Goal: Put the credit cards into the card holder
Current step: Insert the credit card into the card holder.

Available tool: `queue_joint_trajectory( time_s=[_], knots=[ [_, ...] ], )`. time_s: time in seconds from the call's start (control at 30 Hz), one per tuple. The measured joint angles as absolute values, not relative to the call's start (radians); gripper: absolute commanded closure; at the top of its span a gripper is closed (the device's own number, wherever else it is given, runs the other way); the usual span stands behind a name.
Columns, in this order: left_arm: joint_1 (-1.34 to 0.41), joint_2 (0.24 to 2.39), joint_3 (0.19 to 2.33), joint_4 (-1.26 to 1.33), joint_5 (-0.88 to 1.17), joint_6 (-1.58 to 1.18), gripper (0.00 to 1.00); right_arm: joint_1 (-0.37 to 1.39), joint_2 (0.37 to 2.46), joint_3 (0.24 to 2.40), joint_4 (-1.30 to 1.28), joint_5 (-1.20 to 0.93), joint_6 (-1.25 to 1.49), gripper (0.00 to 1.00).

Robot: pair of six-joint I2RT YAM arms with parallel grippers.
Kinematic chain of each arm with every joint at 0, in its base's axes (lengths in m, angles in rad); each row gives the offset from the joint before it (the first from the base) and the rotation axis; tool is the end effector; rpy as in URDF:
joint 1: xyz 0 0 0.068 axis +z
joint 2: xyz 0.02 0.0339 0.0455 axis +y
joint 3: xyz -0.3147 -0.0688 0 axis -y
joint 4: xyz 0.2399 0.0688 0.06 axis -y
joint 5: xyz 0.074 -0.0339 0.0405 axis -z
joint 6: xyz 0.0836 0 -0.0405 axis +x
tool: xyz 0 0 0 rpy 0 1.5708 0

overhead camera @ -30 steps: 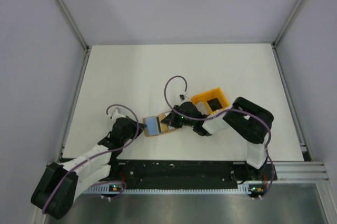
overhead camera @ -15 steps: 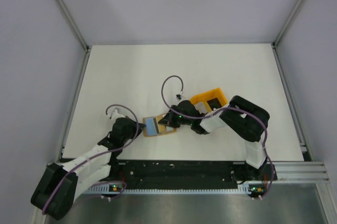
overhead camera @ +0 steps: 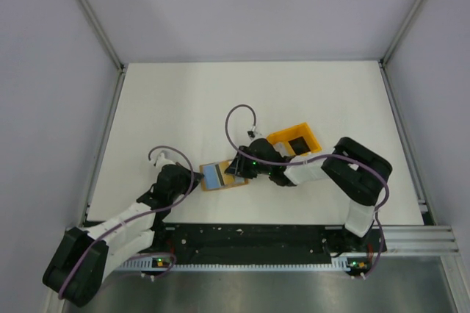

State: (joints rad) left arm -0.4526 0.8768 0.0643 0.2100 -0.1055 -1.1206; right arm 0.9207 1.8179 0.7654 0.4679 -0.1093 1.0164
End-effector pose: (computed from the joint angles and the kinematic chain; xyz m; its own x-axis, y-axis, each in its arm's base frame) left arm 0.1448 -0.0606 0.1335 -0.5431 -0.7315 -0.4123 -0.3036 0.6288 -0.7159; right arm 0.2342 0.3231 0.1533 -0.8954 0.2187 -0.3878 -0.1615 0.6521 0.7407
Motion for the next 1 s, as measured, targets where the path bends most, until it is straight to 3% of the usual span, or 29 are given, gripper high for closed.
queue_joint_trajectory(
  time_s=[0.07, 0.17, 0.33, 1.0],
  knots=[
    [-0.453, 0.877, 0.064, 0.21, -0.105, -1.121, 1.0, 0.921, 1.799, 0.76, 0.436, -0.093, 0.994, 0.78],
    [-0.453, 0.877, 0.064, 0.21, -0.103, -1.121, 1.0, 0.921, 1.796, 0.76, 0.411, -0.086, 0.973, 0.85],
    [-0.453, 0.877, 0.064, 0.21, -0.102, -1.12, 1.0, 0.92, 1.829, 0.783, 0.412, -0.126, 0.961, 0.91],
    [-0.451, 0.873, 0.064, 0.209, -0.118, -1.102, 1.0, 0.927, 1.903, 0.839, 0.474, -0.256, 0.934, 0.85]
  ],
)
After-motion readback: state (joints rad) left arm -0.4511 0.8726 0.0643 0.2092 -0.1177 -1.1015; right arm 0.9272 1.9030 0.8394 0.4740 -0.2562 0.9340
